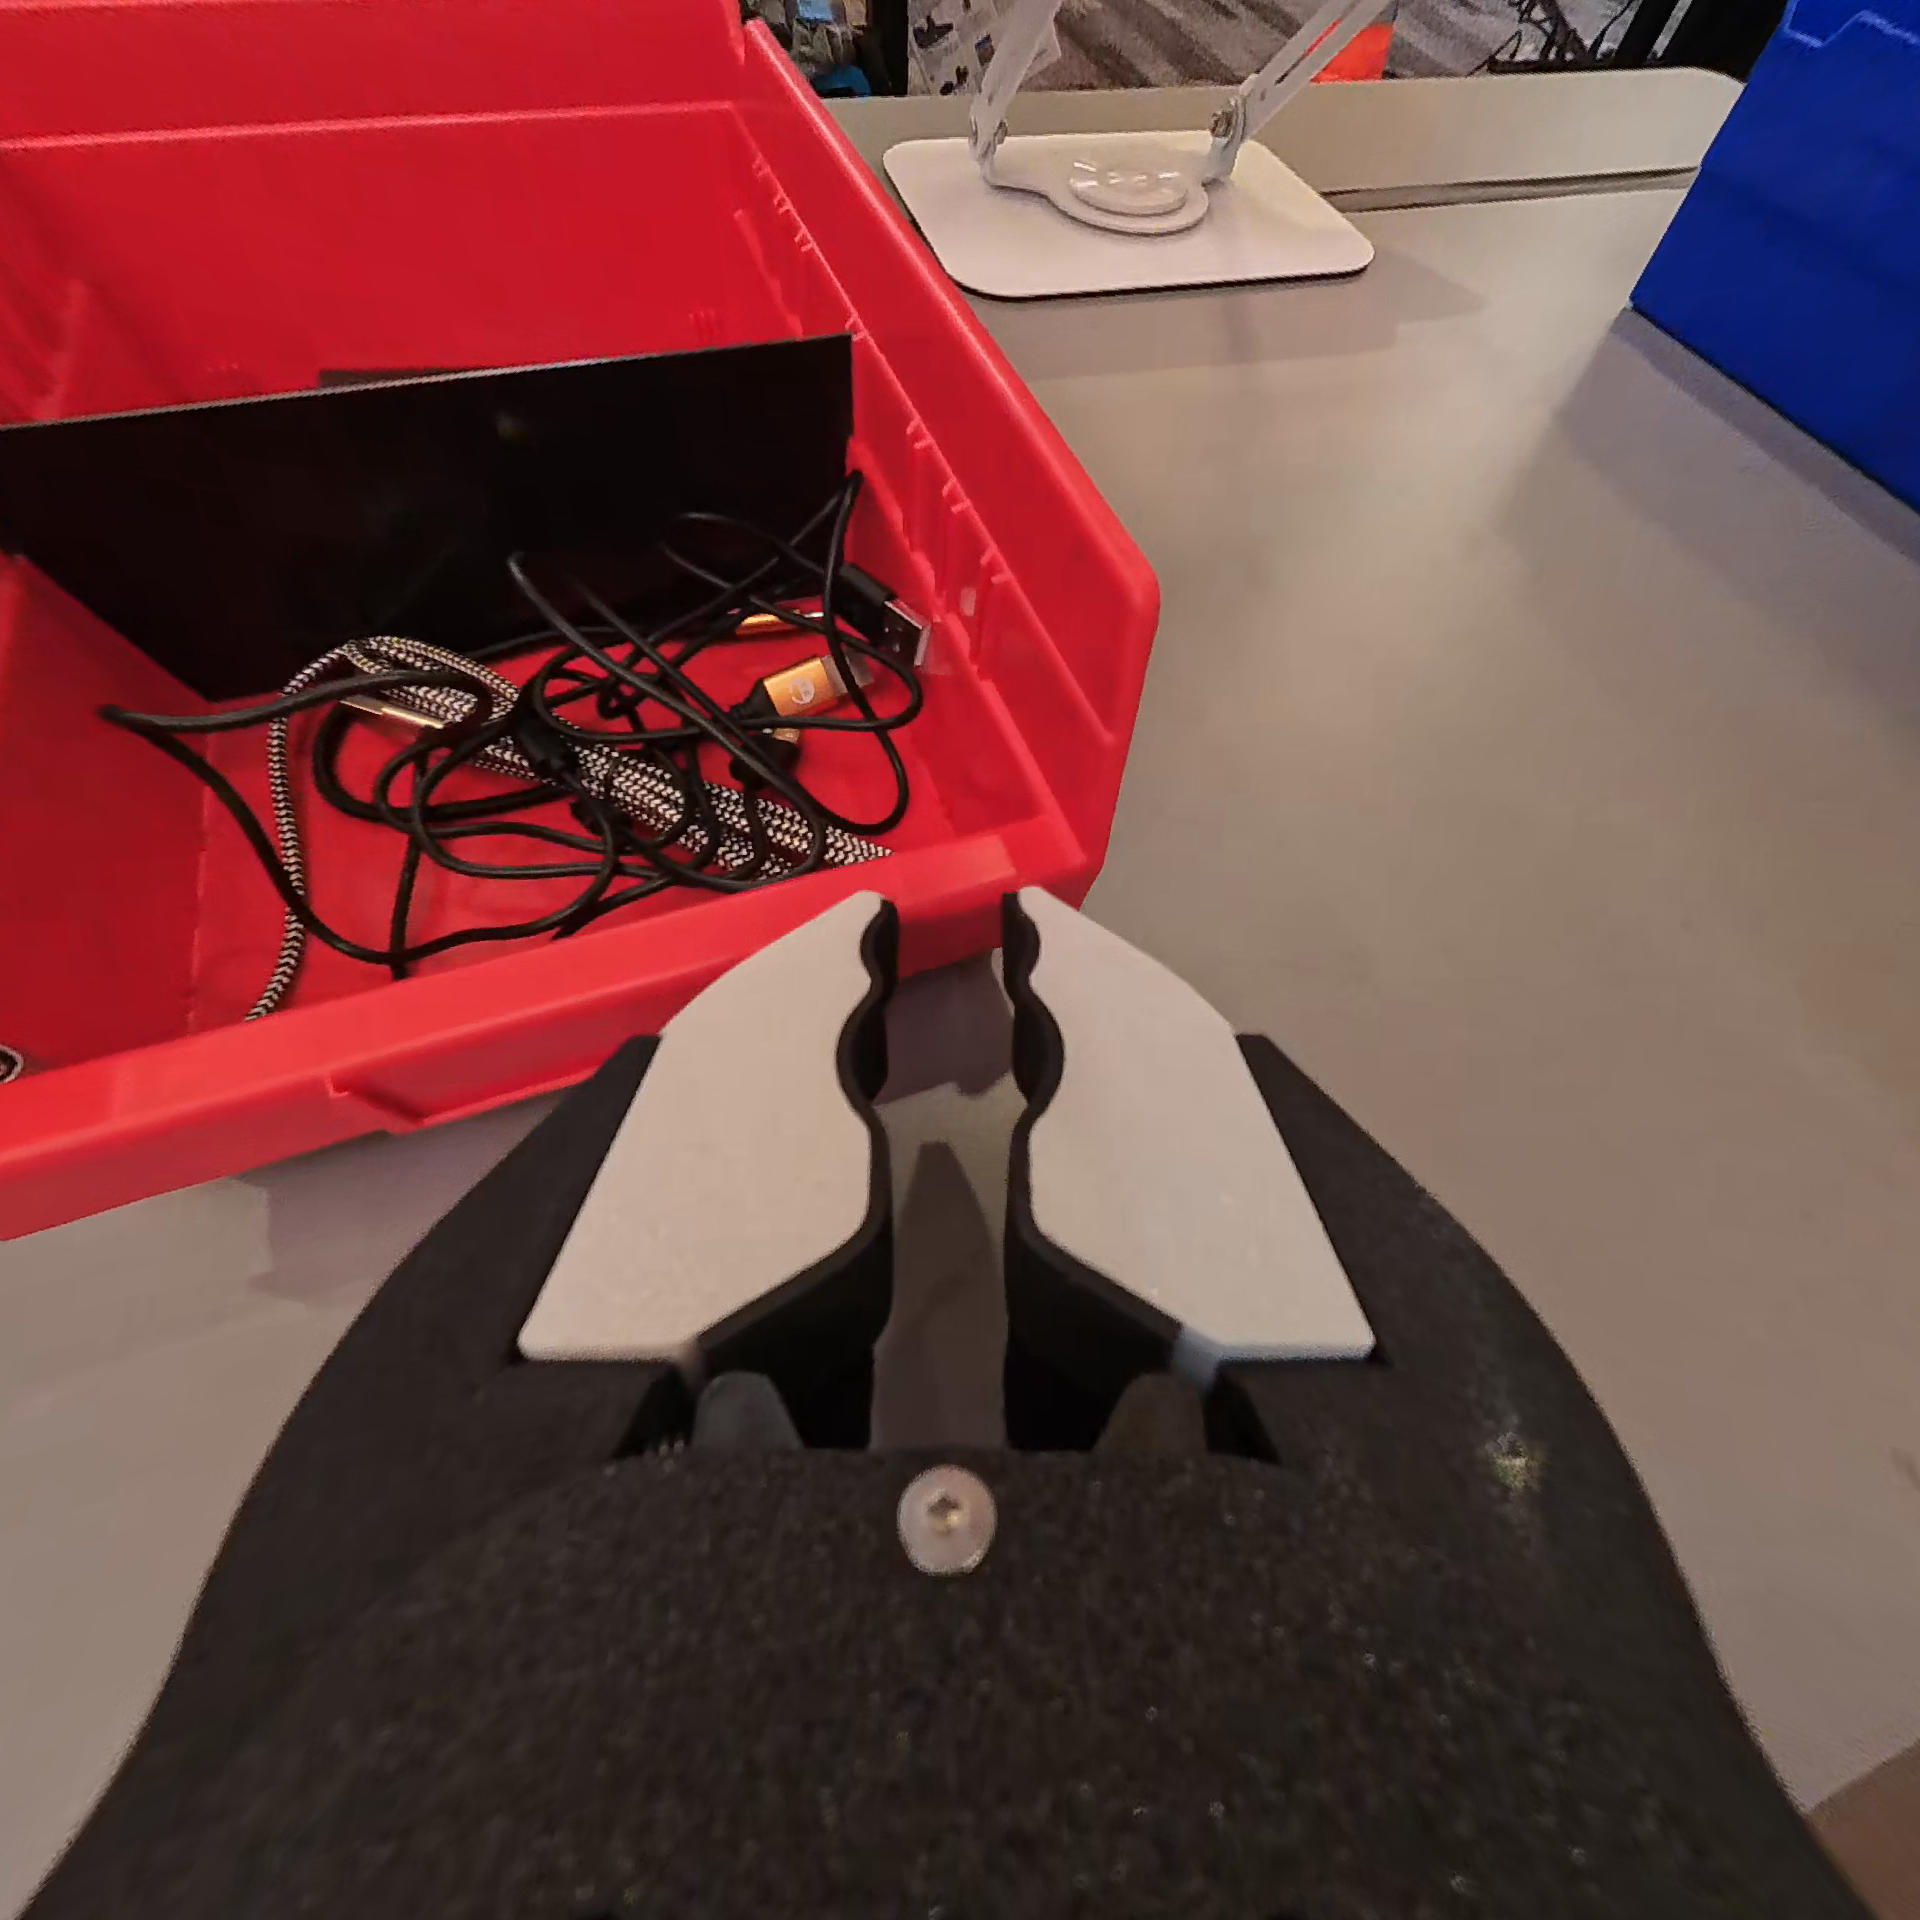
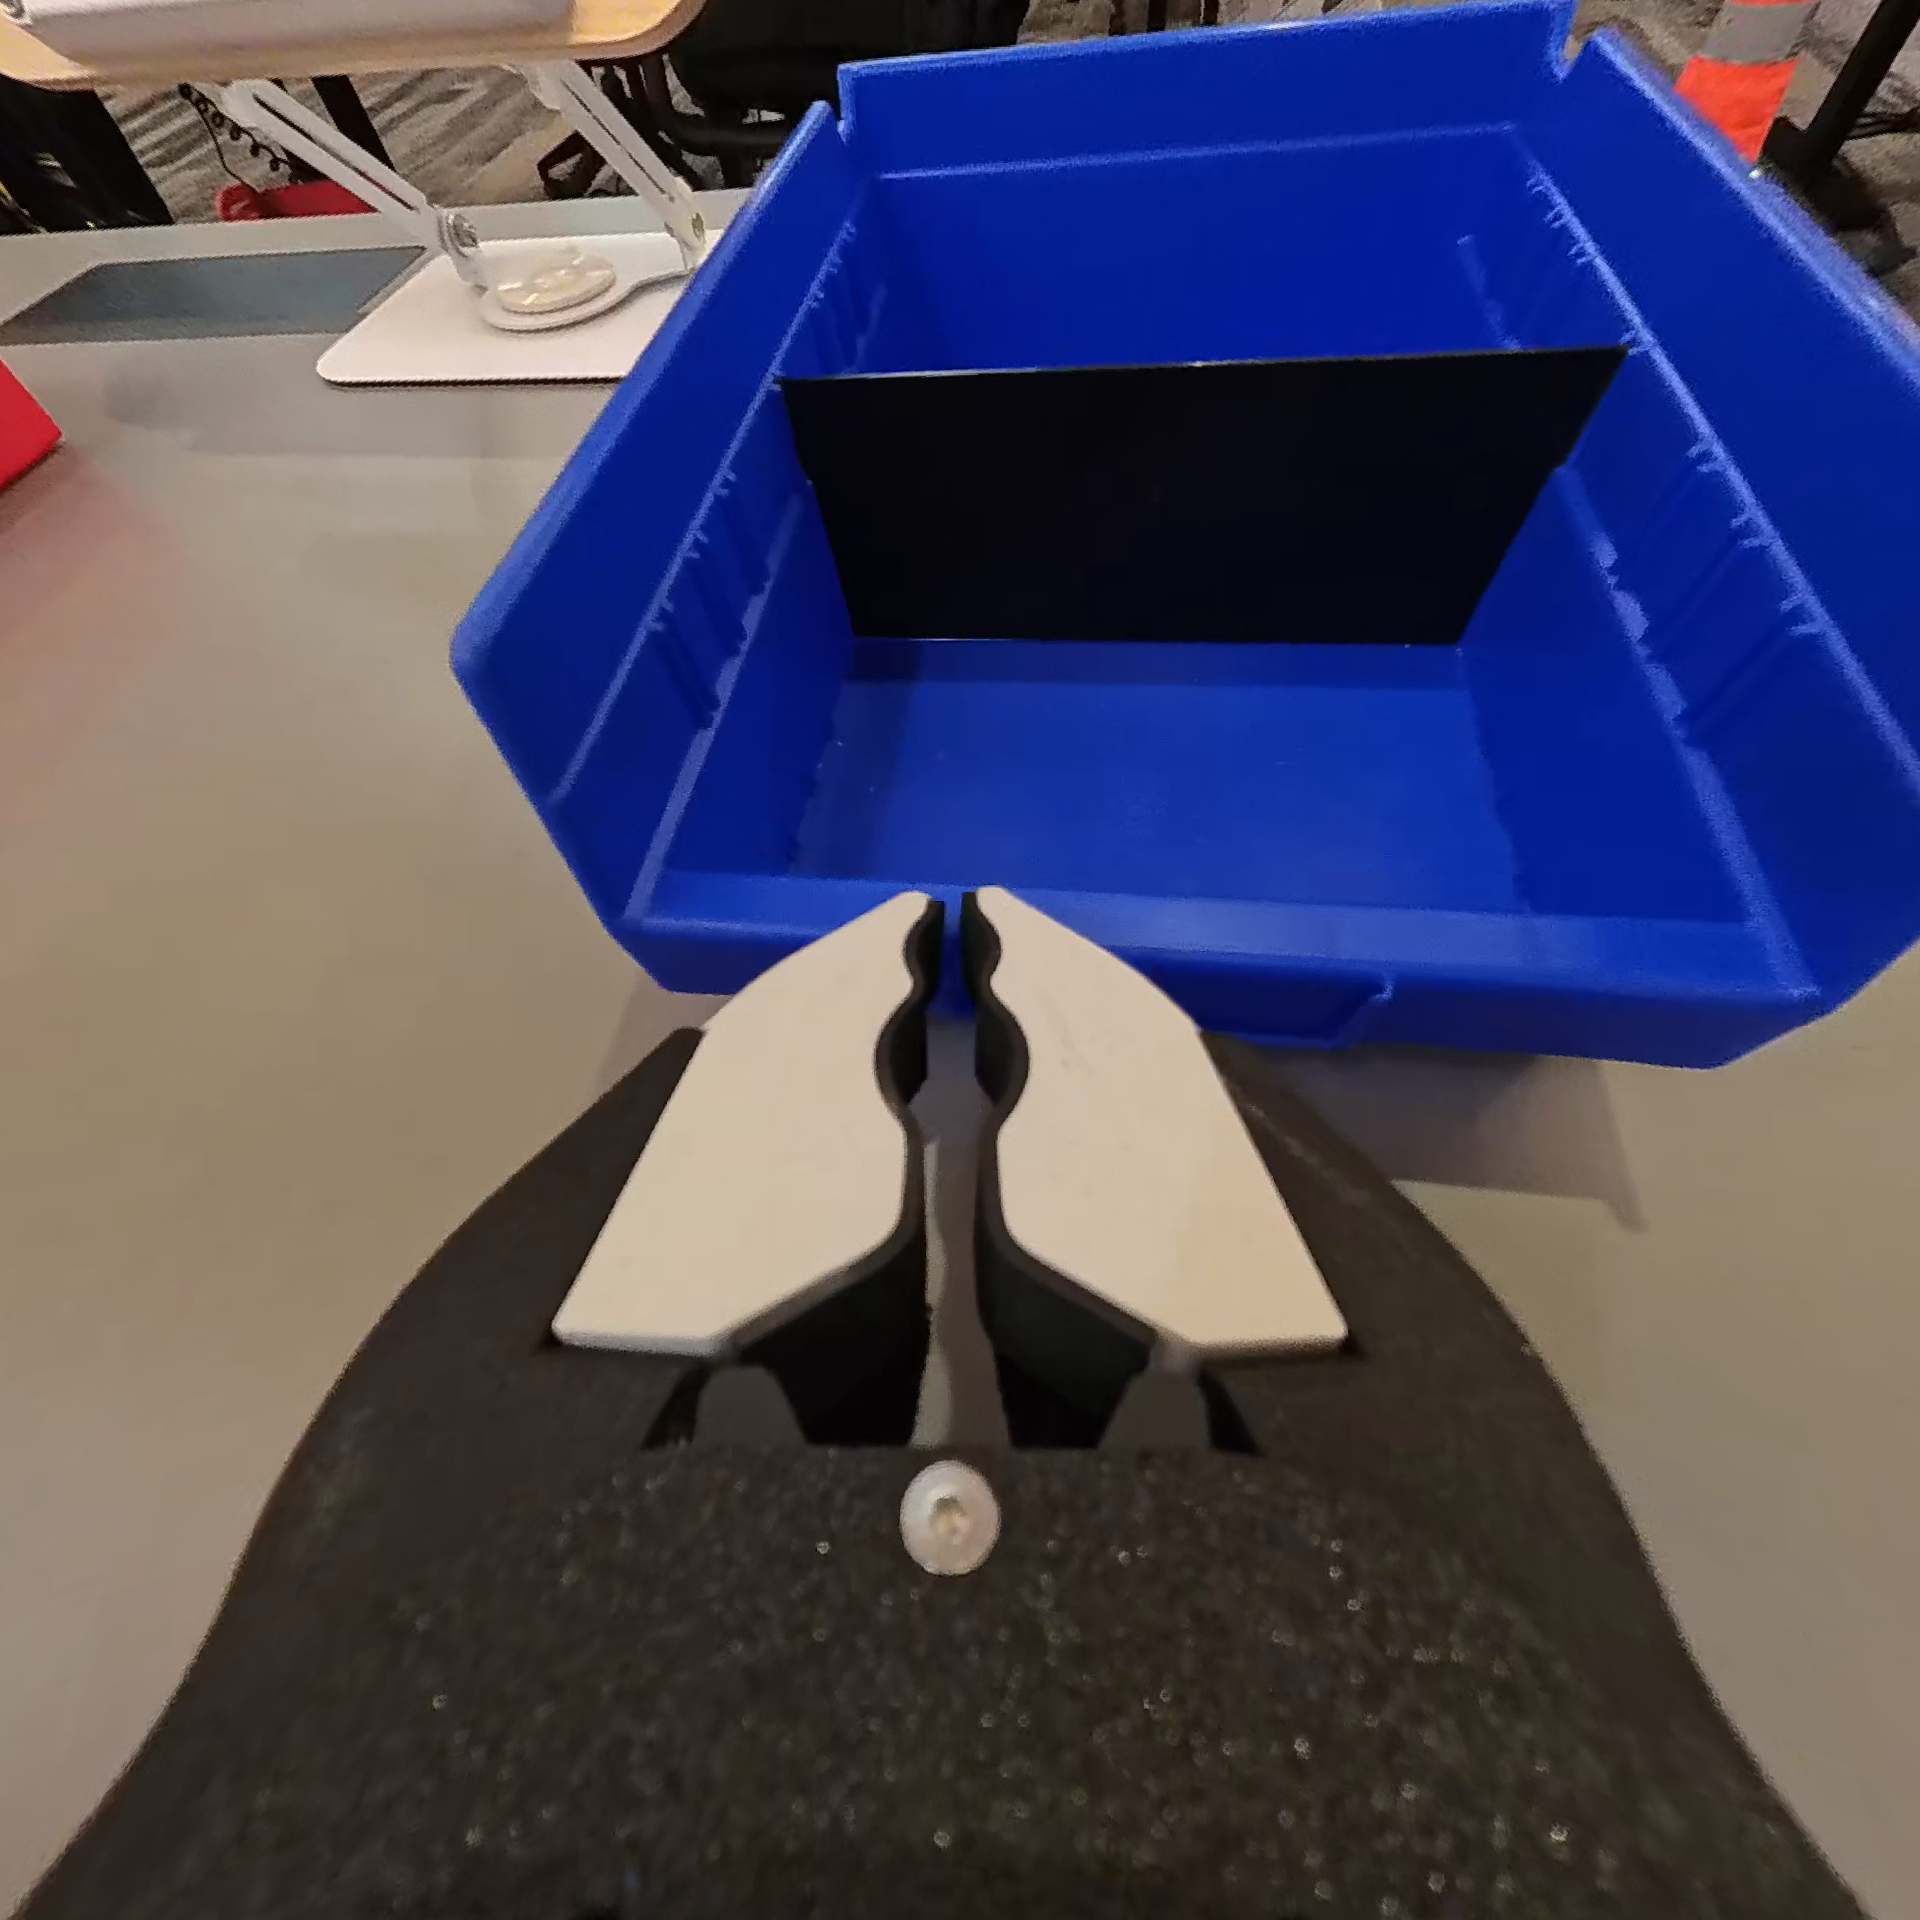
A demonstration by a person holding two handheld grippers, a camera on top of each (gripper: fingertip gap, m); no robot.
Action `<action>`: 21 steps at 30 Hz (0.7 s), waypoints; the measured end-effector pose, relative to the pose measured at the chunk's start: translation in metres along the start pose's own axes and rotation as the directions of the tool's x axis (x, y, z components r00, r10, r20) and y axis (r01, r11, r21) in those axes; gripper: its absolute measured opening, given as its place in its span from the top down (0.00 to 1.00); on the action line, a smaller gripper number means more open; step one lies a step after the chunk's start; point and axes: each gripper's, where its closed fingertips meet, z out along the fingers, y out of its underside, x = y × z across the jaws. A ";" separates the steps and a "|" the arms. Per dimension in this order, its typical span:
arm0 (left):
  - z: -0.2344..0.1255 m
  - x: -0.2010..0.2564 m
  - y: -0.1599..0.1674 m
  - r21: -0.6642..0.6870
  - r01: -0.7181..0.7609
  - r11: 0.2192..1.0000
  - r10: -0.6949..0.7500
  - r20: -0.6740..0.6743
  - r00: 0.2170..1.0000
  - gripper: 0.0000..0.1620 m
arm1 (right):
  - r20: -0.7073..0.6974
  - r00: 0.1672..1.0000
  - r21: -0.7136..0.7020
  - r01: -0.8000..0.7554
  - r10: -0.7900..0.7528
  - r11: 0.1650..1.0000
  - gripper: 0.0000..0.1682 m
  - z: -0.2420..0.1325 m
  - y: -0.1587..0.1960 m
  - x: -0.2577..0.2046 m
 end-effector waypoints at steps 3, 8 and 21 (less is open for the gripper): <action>0.000 0.000 -0.001 0.003 0.004 1.000 -0.004 0.002 1.000 0.89 | 0.005 1.000 0.001 0.002 -0.002 1.000 0.99 0.001 0.000 -0.001; 0.001 0.001 0.001 -0.007 -0.008 1.000 0.008 0.004 1.000 0.89 | 0.016 1.000 0.006 -0.013 0.013 1.000 0.99 0.000 -0.001 -0.002; -0.008 -0.001 -0.027 0.053 -0.006 0.999 0.010 -0.071 0.997 0.88 | 0.052 0.998 -0.002 -0.023 0.023 1.000 0.99 0.003 0.000 -0.011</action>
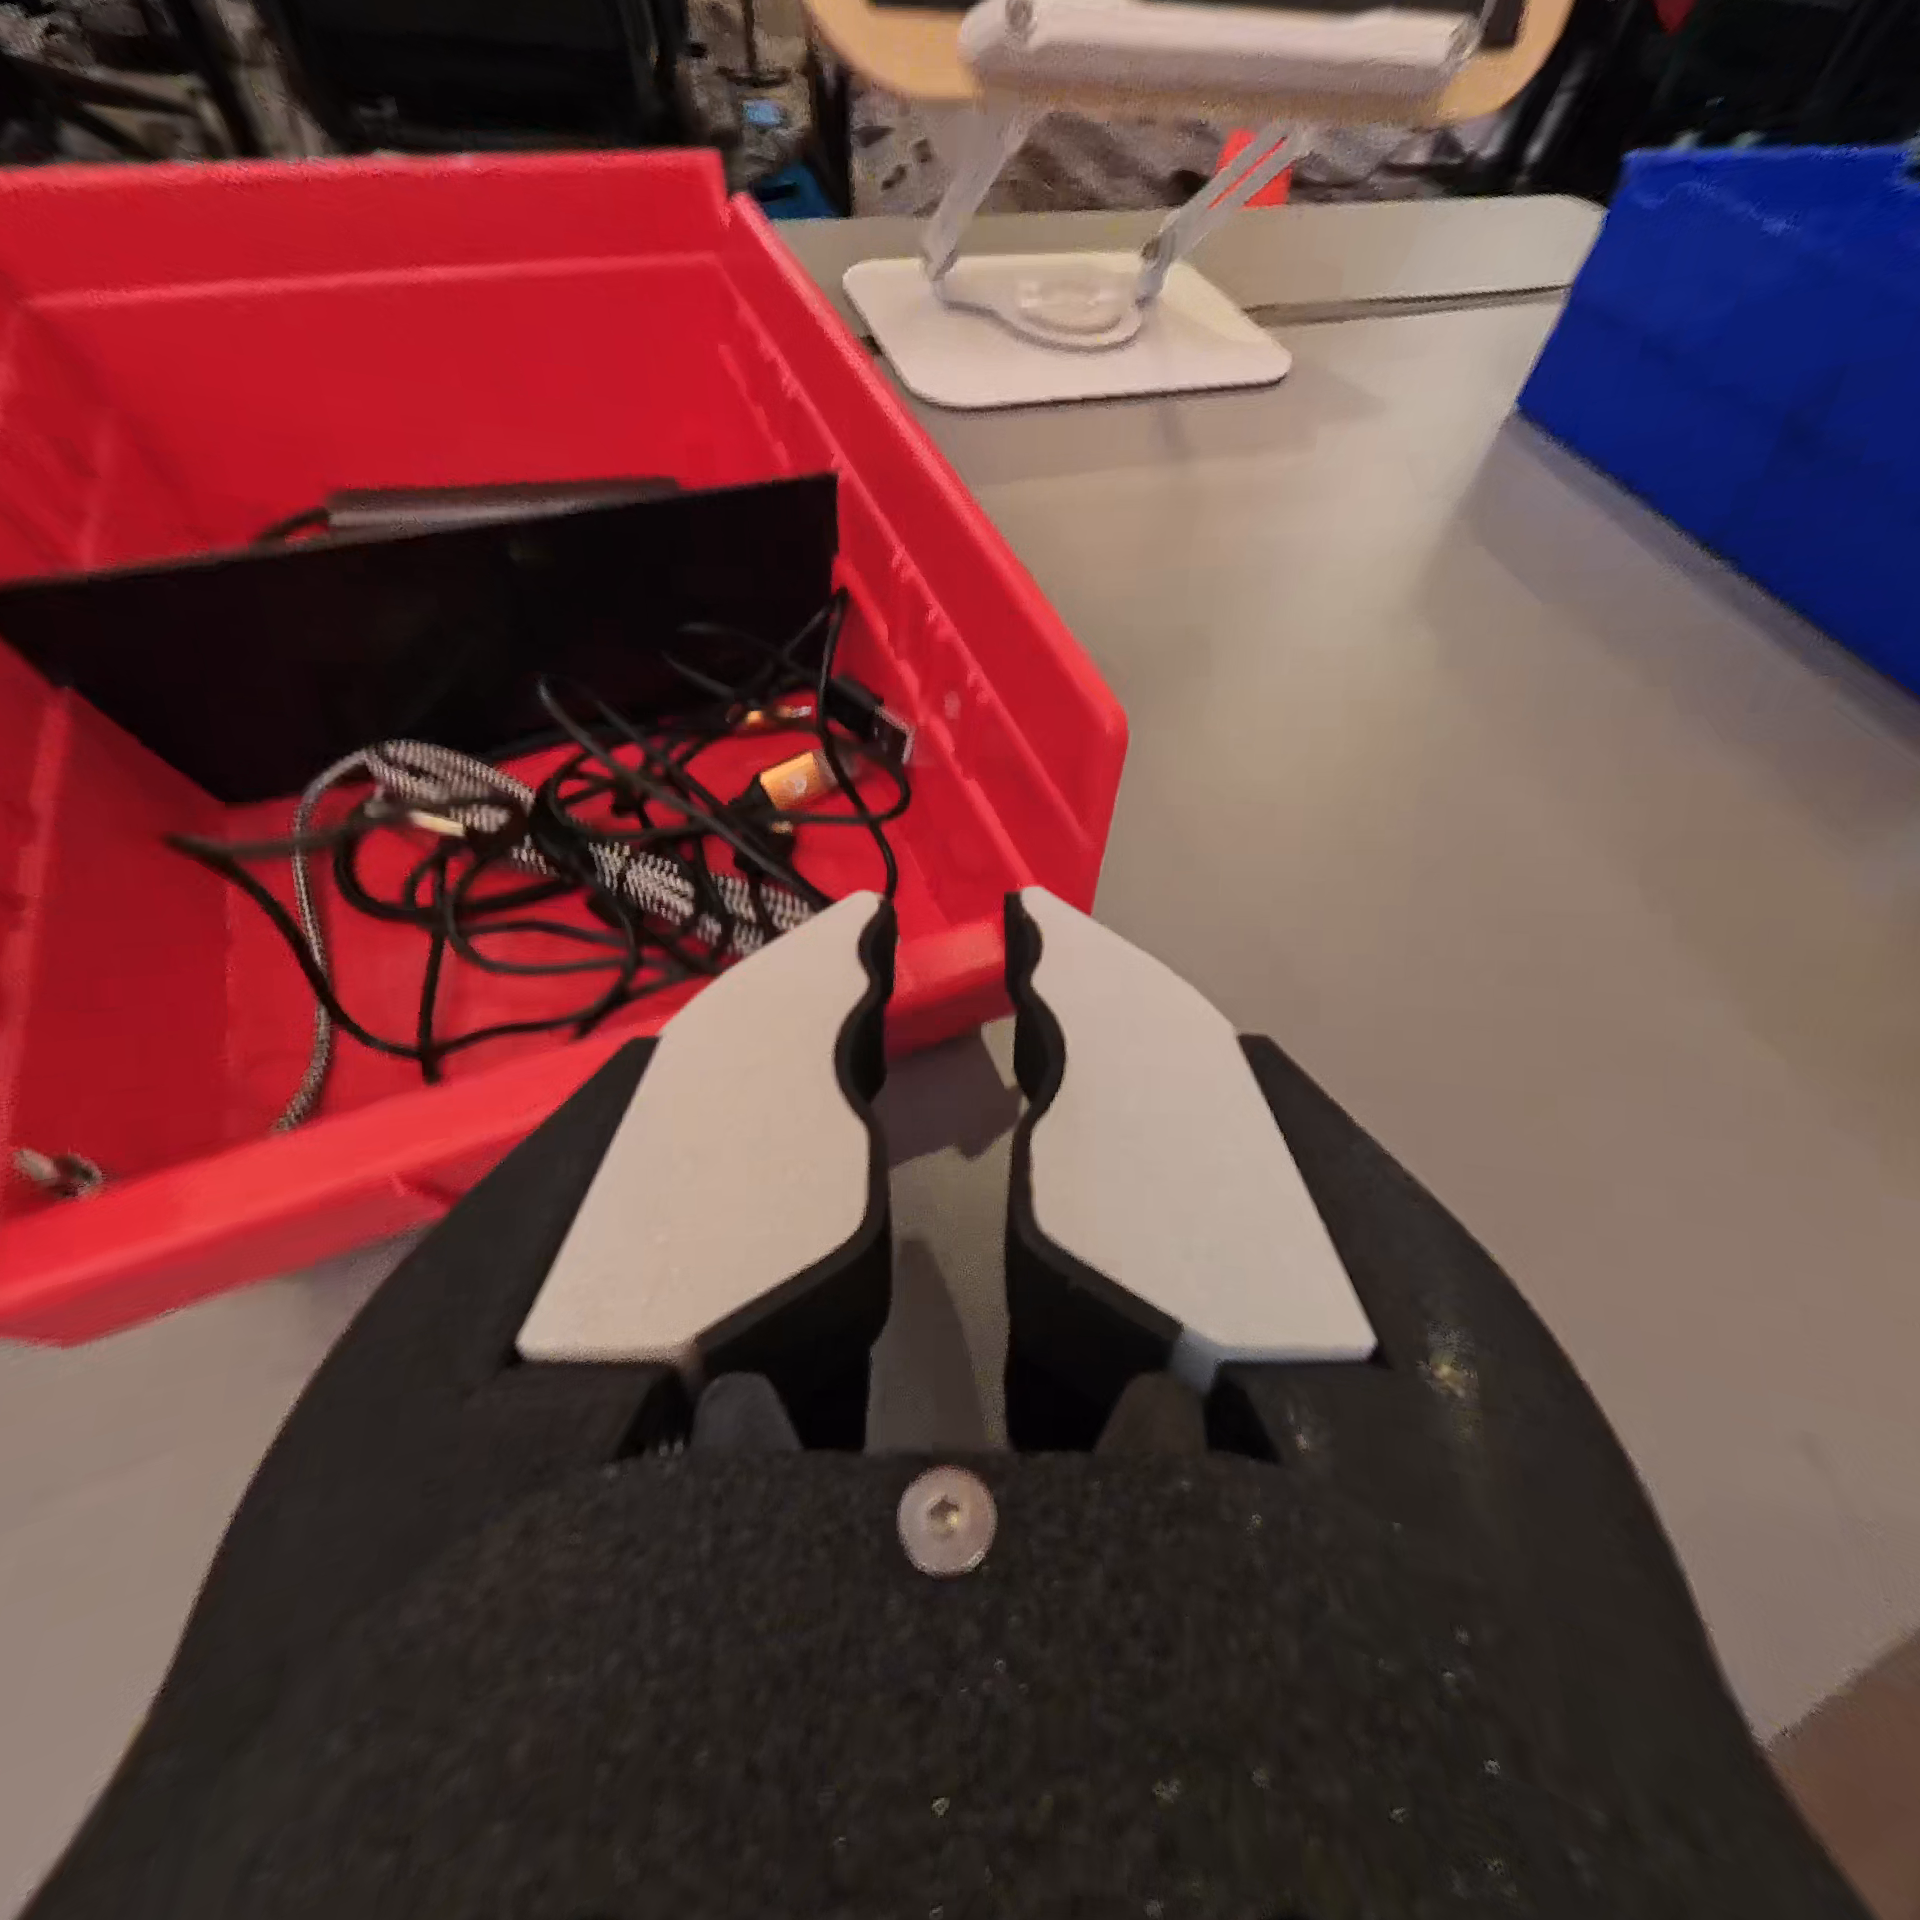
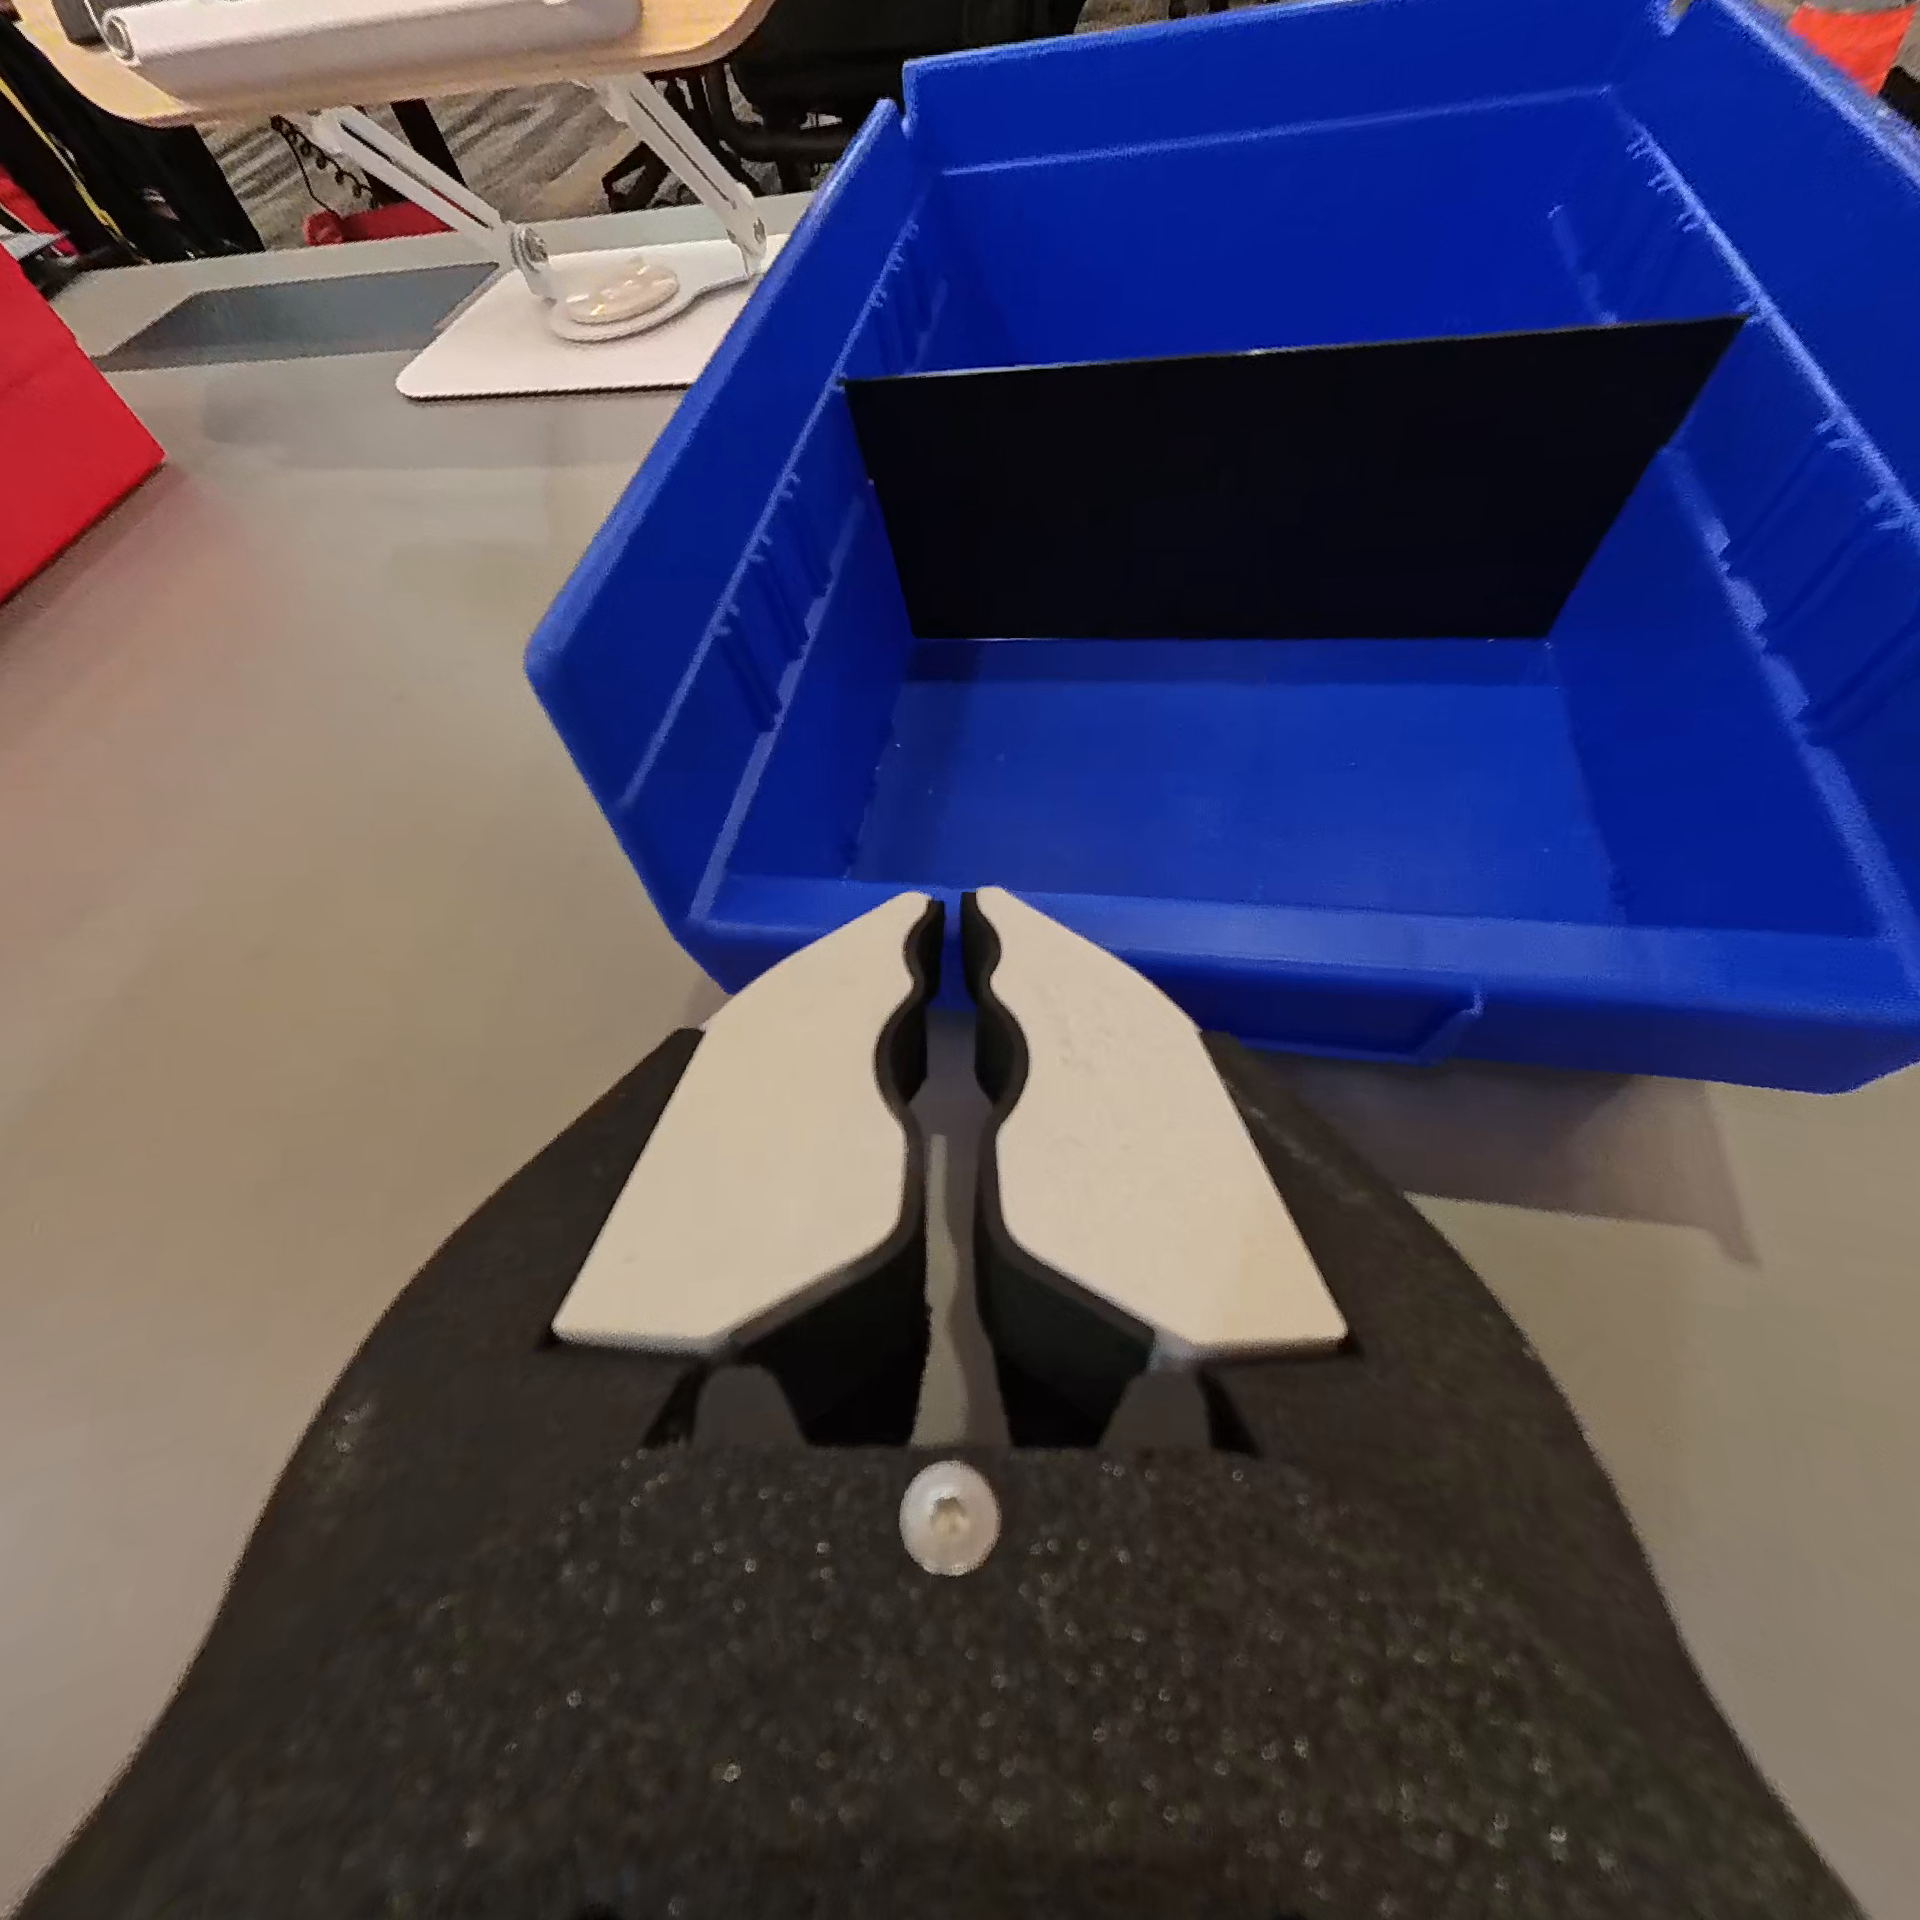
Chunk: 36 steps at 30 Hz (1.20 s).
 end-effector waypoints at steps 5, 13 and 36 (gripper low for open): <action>0.012 -0.022 -0.033 -0.137 -0.300 0.944 0.289 -0.094 0.953 0.88 | 0.023 0.999 0.002 -0.021 0.021 1.000 0.99 0.002 -0.001 -0.001; 0.089 -0.056 -0.011 -0.471 -0.632 0.615 0.524 -0.355 0.774 0.80 | 0.068 0.995 0.007 -0.069 0.068 0.998 0.99 0.006 -0.005 -0.007; 0.052 -0.089 -0.100 -0.366 -0.583 0.725 0.609 -0.055 0.791 0.99 | 0.080 0.995 0.011 -0.061 0.060 0.998 0.99 0.004 -0.005 -0.009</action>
